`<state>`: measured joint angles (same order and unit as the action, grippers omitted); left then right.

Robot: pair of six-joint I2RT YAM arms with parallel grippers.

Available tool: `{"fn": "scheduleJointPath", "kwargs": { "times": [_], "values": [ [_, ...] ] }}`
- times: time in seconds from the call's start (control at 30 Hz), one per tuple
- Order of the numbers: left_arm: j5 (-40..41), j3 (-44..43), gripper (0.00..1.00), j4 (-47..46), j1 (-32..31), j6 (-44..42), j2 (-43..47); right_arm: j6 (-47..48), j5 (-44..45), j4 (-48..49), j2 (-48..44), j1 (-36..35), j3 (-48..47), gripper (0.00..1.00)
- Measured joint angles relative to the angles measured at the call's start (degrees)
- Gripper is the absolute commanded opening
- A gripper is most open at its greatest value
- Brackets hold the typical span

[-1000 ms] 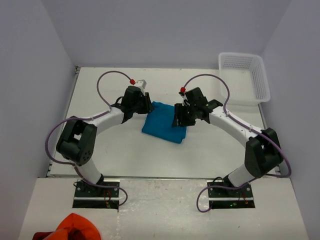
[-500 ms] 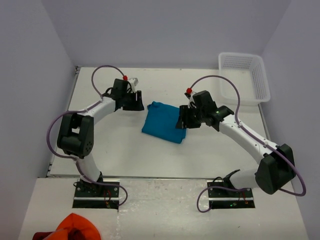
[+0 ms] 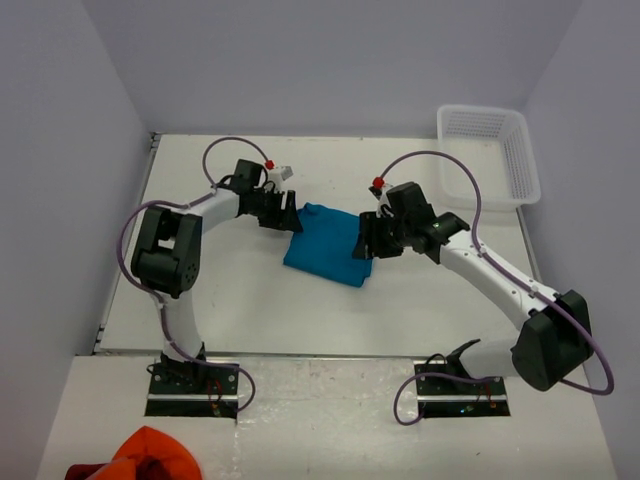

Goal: Fold and stack the t-shirts
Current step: Smooth out wrinkles on the folded tshirt, then put the neatly folded tshirt into the corner of the board with the left arm

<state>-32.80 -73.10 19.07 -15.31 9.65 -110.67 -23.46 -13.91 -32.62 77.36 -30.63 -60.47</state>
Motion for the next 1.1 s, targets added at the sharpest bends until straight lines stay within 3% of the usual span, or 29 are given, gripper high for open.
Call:
{"fn": "scheduleJointPath", "kwargs": {
  "times": [0.4, 0.77, 1.1],
  "values": [
    [-7.82, -3.98, 0.71, 2.08, 2.45, -1.16, -6.78, 0.26, 0.24, 0.11, -4.81, 0.0, 1.01, 0.54],
    [-10.19, -4.48, 0.67, 2.25, 2.32, -1.79, -7.85, 0.37, 0.92, 0.13, -5.01, 0.0, 1.75, 0.54],
    [-10.34, -7.26, 0.64, -1.09, -6.78, -0.02, -11.52, -0.17, 0.87, 1.25, -6.93, 0.0, 3.06, 0.55]
  ]
}}
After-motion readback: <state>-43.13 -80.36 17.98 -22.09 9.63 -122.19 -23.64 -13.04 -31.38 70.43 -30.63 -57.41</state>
